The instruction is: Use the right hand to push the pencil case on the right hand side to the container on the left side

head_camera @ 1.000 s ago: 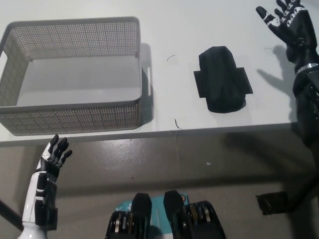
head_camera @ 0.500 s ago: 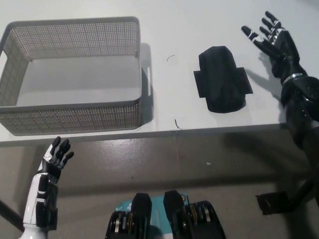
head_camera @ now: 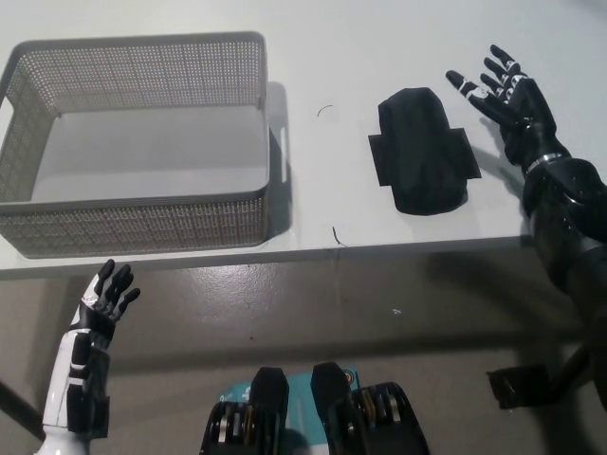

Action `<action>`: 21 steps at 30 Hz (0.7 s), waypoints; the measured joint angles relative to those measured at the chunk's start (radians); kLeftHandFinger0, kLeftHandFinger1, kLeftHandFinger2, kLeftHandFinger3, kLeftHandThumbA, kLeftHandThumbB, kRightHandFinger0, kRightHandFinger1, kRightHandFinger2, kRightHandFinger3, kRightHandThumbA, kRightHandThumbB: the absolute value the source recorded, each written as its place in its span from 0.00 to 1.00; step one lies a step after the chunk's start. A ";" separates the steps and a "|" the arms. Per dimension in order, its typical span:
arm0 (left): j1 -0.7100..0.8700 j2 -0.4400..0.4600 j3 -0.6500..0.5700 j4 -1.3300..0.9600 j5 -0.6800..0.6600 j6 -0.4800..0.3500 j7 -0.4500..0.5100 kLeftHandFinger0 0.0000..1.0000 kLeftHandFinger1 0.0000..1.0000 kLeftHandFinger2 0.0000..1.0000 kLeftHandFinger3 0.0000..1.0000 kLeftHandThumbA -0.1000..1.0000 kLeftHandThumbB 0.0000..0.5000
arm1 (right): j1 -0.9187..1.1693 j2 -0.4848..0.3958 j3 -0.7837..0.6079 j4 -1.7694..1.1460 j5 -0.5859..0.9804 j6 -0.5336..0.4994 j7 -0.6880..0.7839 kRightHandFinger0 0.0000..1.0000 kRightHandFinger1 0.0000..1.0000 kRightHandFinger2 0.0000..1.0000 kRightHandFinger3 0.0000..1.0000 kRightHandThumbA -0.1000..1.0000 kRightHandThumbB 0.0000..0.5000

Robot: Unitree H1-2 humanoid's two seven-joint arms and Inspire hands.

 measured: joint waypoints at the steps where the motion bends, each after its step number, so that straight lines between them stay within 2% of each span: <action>1: 0.000 0.000 0.001 0.000 0.000 0.000 -0.001 1.00 1.00 1.00 1.00 1.00 0.58 | 0.000 0.002 -0.003 0.002 0.001 0.002 0.000 1.00 1.00 1.00 1.00 1.00 0.68; 5: -0.002 0.000 0.005 0.000 0.000 0.000 -0.003 1.00 1.00 1.00 1.00 1.00 0.58 | 0.001 0.013 -0.002 0.009 0.000 0.013 -0.006 1.00 1.00 1.00 1.00 1.00 0.66; 6: -0.002 0.000 0.006 0.000 0.000 0.000 -0.003 1.00 1.00 1.00 1.00 1.00 0.58 | 0.002 0.016 0.001 0.010 -0.001 0.013 -0.008 1.00 1.00 1.00 1.00 1.00 0.74; 8: -0.002 0.000 0.009 0.000 -0.001 0.000 -0.004 1.00 1.00 1.00 1.00 1.00 0.58 | 0.002 0.023 0.008 0.010 -0.004 0.015 -0.012 1.00 1.00 1.00 1.00 1.00 0.81; 12: -0.003 0.000 0.013 -0.001 -0.002 0.000 -0.005 1.00 1.00 1.00 1.00 1.00 0.60 | 0.003 0.035 0.025 0.011 -0.013 0.020 -0.016 1.00 1.00 1.00 1.00 1.00 0.70; 14: -0.004 0.000 0.015 -0.001 -0.003 0.000 -0.007 1.00 1.00 1.00 1.00 1.00 0.58 | 0.003 0.041 0.031 0.011 -0.018 0.021 -0.017 1.00 1.00 1.00 1.00 1.00 0.69; 21: -0.004 -0.002 0.016 -0.004 -0.003 0.000 -0.012 1.00 1.00 1.00 1.00 1.00 0.59 | 0.003 0.056 0.052 0.011 -0.034 0.021 -0.028 1.00 1.00 1.00 1.00 1.00 0.67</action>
